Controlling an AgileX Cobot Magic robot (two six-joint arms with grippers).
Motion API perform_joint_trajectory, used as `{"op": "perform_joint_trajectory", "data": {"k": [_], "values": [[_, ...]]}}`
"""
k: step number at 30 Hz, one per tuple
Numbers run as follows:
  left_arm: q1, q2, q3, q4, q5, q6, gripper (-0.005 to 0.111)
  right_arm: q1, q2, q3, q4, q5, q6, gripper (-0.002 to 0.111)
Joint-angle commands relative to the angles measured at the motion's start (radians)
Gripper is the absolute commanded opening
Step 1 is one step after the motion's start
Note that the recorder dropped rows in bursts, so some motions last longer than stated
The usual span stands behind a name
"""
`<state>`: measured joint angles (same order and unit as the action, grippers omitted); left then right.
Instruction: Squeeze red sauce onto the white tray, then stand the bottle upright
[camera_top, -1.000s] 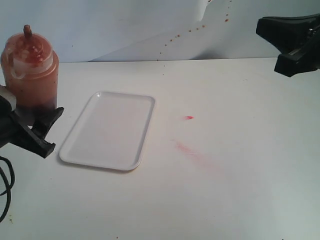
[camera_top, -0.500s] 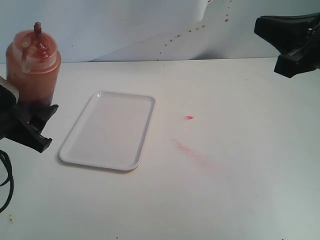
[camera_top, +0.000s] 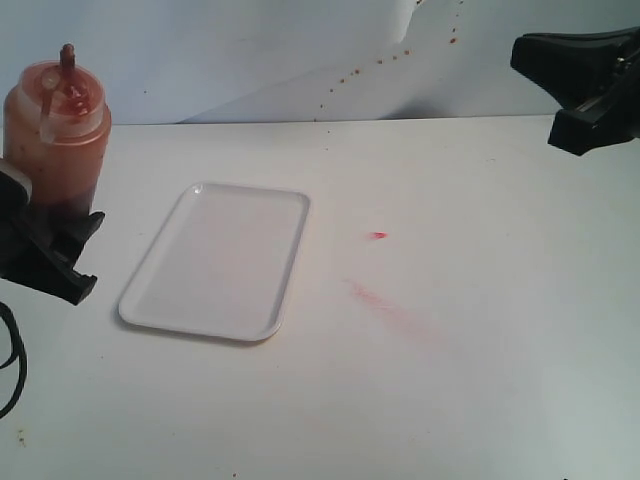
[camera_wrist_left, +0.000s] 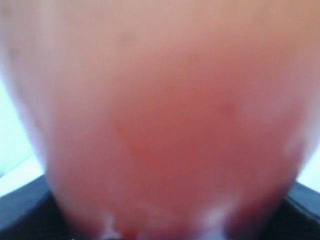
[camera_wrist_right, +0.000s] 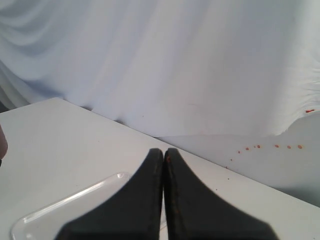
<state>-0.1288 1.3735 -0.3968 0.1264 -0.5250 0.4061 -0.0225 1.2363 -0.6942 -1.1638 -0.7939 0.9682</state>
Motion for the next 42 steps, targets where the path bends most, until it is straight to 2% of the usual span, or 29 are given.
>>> {"op": "perform_joint_trajectory", "data": {"k": [1, 42], "values": [[0.002, -0.01, -0.014, -0.016, -0.042, -0.001, 0.0, 0.003, 0.002, -0.007, 0.002, 0.005, -0.002, 0.0], [0.002, -0.01, -0.014, -0.016, -0.01, 0.048, 0.0, 0.003, 0.002, -0.007, -0.024, 0.024, -0.002, 0.0]]}}
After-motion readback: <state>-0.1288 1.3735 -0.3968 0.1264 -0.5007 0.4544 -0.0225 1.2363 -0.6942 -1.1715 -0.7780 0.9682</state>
